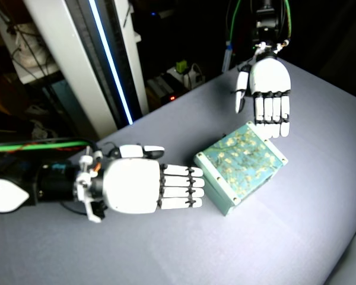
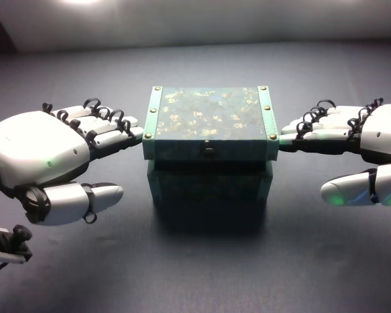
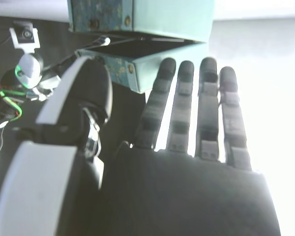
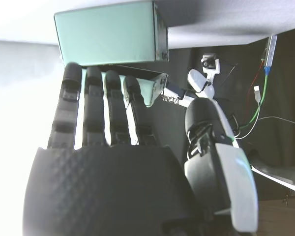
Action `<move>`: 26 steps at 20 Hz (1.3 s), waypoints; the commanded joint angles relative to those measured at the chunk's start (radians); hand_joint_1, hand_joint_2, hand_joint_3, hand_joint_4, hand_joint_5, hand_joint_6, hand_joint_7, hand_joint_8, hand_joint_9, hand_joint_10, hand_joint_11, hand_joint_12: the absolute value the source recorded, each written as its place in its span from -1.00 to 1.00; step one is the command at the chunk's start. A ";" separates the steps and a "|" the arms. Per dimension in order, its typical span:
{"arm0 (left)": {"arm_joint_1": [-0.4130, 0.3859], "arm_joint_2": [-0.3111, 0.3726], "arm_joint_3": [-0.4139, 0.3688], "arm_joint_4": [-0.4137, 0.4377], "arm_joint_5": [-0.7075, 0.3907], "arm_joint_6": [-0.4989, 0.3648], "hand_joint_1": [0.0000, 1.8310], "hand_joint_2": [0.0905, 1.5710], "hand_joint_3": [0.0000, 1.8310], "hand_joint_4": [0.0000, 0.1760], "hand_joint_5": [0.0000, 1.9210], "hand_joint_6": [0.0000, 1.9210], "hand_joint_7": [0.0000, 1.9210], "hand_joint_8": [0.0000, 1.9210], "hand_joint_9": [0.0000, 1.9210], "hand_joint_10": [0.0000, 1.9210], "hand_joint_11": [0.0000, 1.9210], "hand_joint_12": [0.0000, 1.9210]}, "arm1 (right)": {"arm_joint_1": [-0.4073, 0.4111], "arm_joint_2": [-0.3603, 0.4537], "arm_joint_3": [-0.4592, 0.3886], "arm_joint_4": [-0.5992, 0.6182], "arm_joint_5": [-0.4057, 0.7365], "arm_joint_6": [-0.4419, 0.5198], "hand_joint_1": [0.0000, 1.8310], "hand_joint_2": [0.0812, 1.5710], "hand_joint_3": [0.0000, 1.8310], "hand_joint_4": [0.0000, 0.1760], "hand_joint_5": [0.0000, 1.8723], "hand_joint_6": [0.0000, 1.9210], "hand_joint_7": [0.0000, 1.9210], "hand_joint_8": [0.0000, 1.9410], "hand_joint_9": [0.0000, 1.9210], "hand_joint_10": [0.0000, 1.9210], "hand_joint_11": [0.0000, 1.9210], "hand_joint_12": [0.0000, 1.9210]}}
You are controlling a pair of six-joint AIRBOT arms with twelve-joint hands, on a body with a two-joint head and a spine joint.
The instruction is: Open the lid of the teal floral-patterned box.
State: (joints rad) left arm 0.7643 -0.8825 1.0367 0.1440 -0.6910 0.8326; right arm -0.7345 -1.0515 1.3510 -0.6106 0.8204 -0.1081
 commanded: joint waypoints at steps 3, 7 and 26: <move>-0.019 -0.005 -0.001 0.005 -0.187 -0.019 -0.87 0.88 -1.00 -1.00 -0.92 -0.99 -0.87 -0.99 -0.75 -0.99 -0.83 -0.84 | 0.017 -0.002 -0.003 0.072 0.163 0.008 -1.00 0.76 -1.00 -1.00 -0.90 -1.00 -0.90 -1.00 -0.88 -1.00 -0.95 -0.73; -0.022 -0.011 0.006 -0.019 -0.220 -0.019 -0.89 0.90 -1.00 -1.00 -0.91 -1.00 -0.91 -1.00 -0.83 -1.00 -0.88 -0.84 | 0.017 -0.001 -0.002 0.112 0.202 0.004 -1.00 0.66 -1.00 -1.00 -0.86 -0.98 -0.87 -0.98 -0.90 -1.00 -0.97 -0.83; -0.057 -0.052 0.084 -0.154 -0.301 -0.004 -0.86 0.67 -1.00 0.36 -0.87 -1.00 -0.90 -1.00 -0.96 -0.99 -0.95 -0.97 | 0.022 -0.037 0.064 0.310 0.262 -0.089 -1.00 0.59 -1.00 -1.00 -0.80 -0.99 -0.84 -0.99 -0.89 -0.99 -0.98 -0.81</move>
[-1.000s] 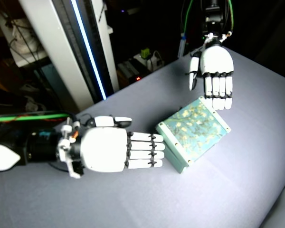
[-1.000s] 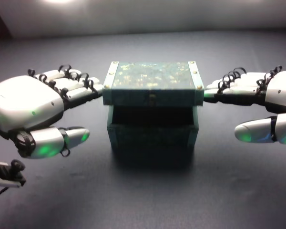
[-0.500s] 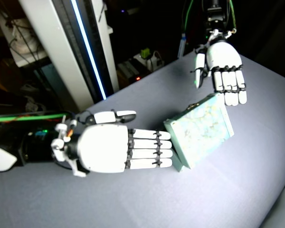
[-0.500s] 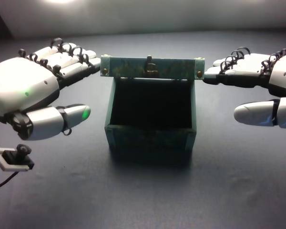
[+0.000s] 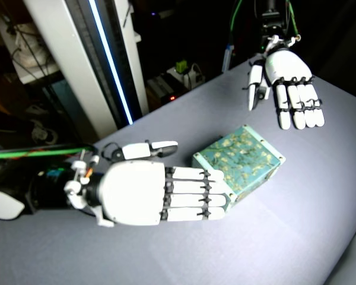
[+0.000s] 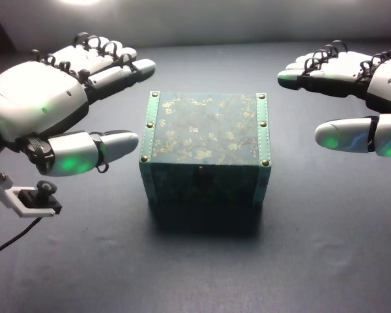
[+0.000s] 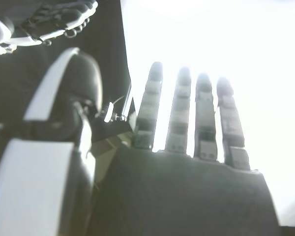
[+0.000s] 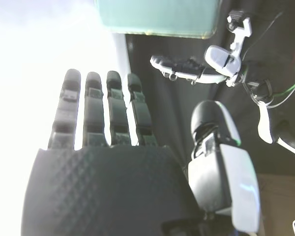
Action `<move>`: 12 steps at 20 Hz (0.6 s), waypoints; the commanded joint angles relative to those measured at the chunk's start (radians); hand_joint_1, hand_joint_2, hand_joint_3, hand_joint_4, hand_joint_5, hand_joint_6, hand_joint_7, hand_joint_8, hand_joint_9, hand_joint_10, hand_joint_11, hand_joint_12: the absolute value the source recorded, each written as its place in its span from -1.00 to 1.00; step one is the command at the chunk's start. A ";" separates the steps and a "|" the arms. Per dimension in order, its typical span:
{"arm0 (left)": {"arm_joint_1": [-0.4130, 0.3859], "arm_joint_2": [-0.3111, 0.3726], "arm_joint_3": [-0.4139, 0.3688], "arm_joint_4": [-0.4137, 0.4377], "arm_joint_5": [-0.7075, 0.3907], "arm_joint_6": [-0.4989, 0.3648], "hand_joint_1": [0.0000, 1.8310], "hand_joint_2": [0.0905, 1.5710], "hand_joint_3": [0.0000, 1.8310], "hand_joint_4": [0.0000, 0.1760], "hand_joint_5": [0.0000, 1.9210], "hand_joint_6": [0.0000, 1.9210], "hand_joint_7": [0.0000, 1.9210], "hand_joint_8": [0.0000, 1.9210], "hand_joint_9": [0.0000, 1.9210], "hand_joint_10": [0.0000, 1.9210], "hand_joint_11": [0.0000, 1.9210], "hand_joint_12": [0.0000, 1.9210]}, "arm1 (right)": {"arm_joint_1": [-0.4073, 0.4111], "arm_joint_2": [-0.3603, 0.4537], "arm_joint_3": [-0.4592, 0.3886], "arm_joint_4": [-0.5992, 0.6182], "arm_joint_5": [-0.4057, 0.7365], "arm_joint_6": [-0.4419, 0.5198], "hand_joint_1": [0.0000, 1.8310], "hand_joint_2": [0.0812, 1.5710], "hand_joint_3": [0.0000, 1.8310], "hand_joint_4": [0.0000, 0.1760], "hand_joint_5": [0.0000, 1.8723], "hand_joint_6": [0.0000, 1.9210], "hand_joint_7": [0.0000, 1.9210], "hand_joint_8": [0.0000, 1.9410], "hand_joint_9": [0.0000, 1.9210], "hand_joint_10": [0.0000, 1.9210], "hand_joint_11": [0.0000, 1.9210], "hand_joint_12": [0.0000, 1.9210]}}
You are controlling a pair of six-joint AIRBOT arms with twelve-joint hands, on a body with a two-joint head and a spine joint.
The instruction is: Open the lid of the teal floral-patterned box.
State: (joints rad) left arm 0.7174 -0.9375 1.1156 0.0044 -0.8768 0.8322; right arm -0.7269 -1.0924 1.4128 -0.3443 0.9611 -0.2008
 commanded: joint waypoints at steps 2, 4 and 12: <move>-0.002 0.022 -0.007 0.010 -0.080 -0.003 -0.91 0.67 -1.00 0.37 -0.91 -1.00 -0.94 -1.00 -0.99 -1.00 -0.98 -0.97 | 0.014 0.020 -0.008 0.011 0.099 0.004 -1.00 0.57 -1.00 -1.00 -0.79 -0.99 -0.82 -0.99 -0.87 -0.99 -0.95 -0.80; 0.012 0.053 -0.027 0.040 -0.035 -0.003 -0.97 0.81 -0.99 -1.00 -0.92 -1.00 -0.91 -1.00 -0.95 -0.99 -0.95 -0.94 | 0.014 0.049 -0.035 -0.031 0.062 0.004 -1.00 0.56 -1.00 -1.00 -0.77 -1.00 -0.81 -1.00 -0.87 -1.00 -0.97 -0.77; 0.062 0.137 -0.096 0.145 0.107 -0.003 -0.81 0.88 -1.00 -1.00 -0.79 -0.99 -0.71 -0.98 -0.65 -0.96 -0.98 -0.67 | 0.008 0.092 -0.091 -0.204 -0.014 0.062 -1.00 0.55 -1.00 -1.00 -0.85 -1.00 -0.87 -1.00 -0.90 -1.00 -0.98 -0.75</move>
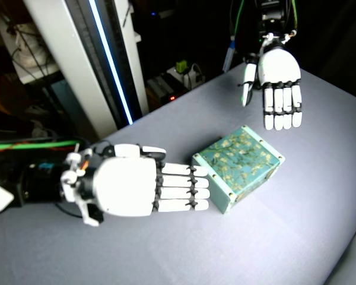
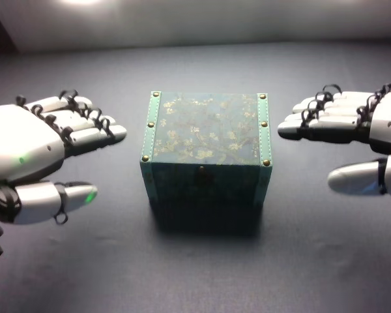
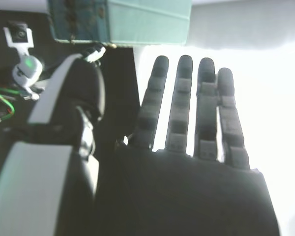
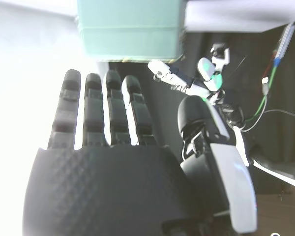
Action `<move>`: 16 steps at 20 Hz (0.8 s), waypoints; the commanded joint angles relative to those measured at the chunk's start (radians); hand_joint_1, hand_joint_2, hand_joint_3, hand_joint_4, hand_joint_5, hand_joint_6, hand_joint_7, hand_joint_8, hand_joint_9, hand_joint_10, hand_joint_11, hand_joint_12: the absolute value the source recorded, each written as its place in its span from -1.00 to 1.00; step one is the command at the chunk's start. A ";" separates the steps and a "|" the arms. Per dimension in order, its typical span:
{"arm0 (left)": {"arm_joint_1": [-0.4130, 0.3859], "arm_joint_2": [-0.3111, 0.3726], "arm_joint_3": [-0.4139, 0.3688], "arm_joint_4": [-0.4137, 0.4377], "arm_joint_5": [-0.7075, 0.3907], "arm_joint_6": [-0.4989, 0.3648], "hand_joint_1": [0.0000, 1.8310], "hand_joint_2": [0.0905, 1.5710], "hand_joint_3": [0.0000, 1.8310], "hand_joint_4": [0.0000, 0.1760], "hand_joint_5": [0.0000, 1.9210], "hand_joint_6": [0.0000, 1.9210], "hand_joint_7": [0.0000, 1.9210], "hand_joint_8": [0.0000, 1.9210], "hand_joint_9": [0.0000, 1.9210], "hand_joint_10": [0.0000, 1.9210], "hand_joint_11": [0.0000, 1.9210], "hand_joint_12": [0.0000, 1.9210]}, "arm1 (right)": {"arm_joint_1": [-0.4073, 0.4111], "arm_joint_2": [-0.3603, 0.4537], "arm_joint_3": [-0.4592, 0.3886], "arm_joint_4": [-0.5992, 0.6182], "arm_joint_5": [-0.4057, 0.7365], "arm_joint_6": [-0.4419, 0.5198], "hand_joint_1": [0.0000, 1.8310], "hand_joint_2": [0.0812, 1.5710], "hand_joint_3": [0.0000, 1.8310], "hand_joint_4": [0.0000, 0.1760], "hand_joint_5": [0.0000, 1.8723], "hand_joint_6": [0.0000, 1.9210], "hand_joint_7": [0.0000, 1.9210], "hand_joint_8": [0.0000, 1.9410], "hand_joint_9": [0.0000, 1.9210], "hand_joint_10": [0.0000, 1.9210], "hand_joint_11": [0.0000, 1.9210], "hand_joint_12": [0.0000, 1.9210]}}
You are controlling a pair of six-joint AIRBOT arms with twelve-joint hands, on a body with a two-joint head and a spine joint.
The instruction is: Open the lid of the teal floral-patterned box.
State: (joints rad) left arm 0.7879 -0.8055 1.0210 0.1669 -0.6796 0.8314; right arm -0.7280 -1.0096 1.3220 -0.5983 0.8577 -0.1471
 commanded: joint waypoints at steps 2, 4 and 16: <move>-0.020 -0.001 -0.005 0.017 -0.050 -0.004 -0.83 0.85 -1.00 -1.00 -0.91 -1.00 -0.71 -0.99 -0.58 -0.97 -0.97 -0.61 | -0.003 0.008 -0.001 0.025 0.082 0.023 -1.00 0.59 -0.99 -1.00 -0.83 -1.00 -0.84 -0.99 -0.85 -0.99 -0.94 -0.72; -0.038 -0.018 -0.001 0.049 -0.016 -0.005 -0.88 0.85 -1.00 -1.00 -0.95 -1.00 -0.72 -0.99 -0.58 -0.99 -0.99 -0.64 | -0.003 -0.002 0.000 -0.007 0.063 0.033 -1.00 0.62 -0.98 -1.00 -0.85 -1.00 -0.84 -0.99 -0.86 -0.99 -0.94 -0.73; -0.082 -0.077 0.029 0.091 0.058 -0.005 -0.81 0.81 -1.00 -1.00 -0.92 -1.00 -0.84 -0.99 -0.74 -0.99 -0.85 -0.78 | -0.003 -0.060 0.029 -0.054 0.036 0.063 -1.00 0.57 -0.99 -1.00 -0.88 -1.00 -0.85 -0.99 -0.80 -1.00 -1.00 -0.41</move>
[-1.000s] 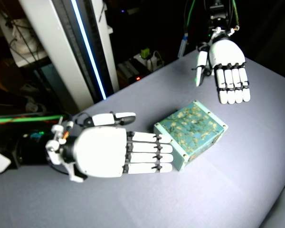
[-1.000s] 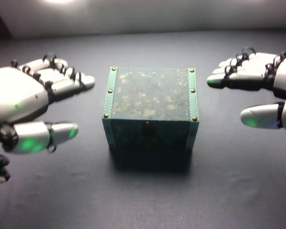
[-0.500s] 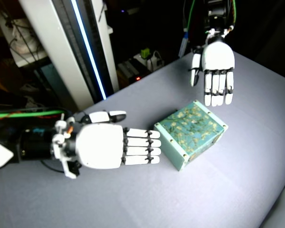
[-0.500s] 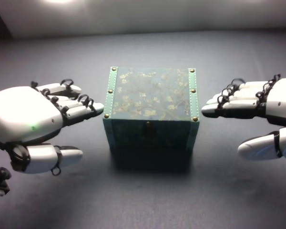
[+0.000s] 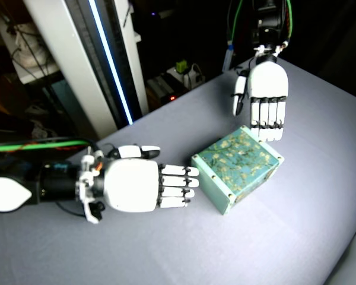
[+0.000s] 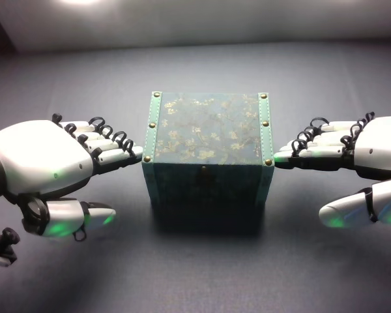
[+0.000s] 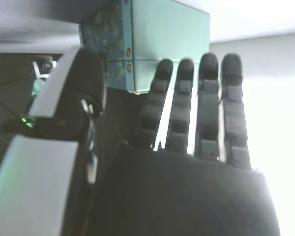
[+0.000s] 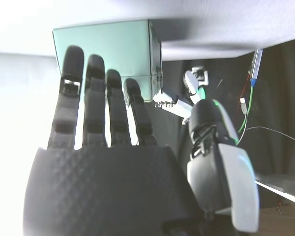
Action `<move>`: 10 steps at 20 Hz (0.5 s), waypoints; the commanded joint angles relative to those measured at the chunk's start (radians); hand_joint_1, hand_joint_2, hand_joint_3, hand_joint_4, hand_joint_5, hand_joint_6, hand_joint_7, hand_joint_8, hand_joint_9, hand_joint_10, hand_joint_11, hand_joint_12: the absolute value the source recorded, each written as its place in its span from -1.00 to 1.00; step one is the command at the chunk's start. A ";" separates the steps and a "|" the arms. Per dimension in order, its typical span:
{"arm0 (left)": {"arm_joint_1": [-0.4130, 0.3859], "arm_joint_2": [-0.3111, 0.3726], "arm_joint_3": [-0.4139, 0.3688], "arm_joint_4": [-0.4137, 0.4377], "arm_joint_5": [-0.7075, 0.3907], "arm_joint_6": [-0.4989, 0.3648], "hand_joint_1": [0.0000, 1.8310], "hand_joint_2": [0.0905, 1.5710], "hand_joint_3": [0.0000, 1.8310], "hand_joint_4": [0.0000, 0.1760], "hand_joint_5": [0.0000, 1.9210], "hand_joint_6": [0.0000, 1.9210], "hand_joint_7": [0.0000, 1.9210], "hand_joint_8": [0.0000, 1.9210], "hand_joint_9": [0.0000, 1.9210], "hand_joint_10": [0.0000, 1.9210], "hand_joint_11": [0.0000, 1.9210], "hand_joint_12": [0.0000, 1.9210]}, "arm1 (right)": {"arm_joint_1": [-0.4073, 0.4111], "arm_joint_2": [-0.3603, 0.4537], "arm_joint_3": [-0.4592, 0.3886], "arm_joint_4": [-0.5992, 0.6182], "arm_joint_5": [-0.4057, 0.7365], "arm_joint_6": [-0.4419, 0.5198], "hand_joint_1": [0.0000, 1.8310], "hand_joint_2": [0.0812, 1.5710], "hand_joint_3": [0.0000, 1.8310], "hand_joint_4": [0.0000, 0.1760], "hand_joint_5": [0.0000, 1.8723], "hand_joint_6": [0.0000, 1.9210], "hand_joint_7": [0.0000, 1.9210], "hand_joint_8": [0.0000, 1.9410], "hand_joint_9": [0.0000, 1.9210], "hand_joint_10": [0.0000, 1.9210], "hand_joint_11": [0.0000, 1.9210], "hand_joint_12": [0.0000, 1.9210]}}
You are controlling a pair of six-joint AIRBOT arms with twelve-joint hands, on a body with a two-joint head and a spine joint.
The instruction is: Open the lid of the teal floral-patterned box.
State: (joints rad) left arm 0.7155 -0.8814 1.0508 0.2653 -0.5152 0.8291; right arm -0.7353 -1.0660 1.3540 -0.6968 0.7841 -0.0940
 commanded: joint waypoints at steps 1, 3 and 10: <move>-0.008 0.000 0.001 -0.007 -0.102 -0.003 -0.84 0.80 -1.00 -1.00 -0.92 -1.00 -0.81 -0.99 -0.72 -0.99 -0.86 -0.78 | 0.004 -0.004 -0.002 0.045 0.109 0.010 -1.00 0.59 -0.98 -1.00 -0.88 -1.00 -0.85 -0.99 -0.80 -1.00 -1.00 -0.41; -0.003 0.003 0.005 -0.010 -0.090 -0.003 -0.84 0.80 -1.00 -1.00 -0.90 -0.99 -0.80 -0.99 -0.71 -0.99 -0.87 -0.78 | 0.004 -0.004 0.000 0.049 0.109 0.010 -1.00 0.60 -1.00 -1.00 -0.87 -1.00 -0.85 -1.00 -0.78 -1.00 -1.00 -0.34; -0.004 -0.001 0.010 -0.021 -0.091 -0.002 -0.71 0.80 -1.00 -1.00 -0.94 -1.00 -0.89 -1.00 -0.75 -1.00 -0.92 -0.76 | 0.005 -0.005 0.005 0.070 0.110 0.010 -1.00 0.67 -0.98 -1.00 -0.89 -0.99 -0.87 -1.00 -0.72 -1.00 -0.96 -0.14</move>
State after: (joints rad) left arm 0.7227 -0.8825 1.0565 0.2584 -0.5072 0.8291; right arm -0.7353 -1.0683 1.3582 -0.6769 0.7876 -0.0929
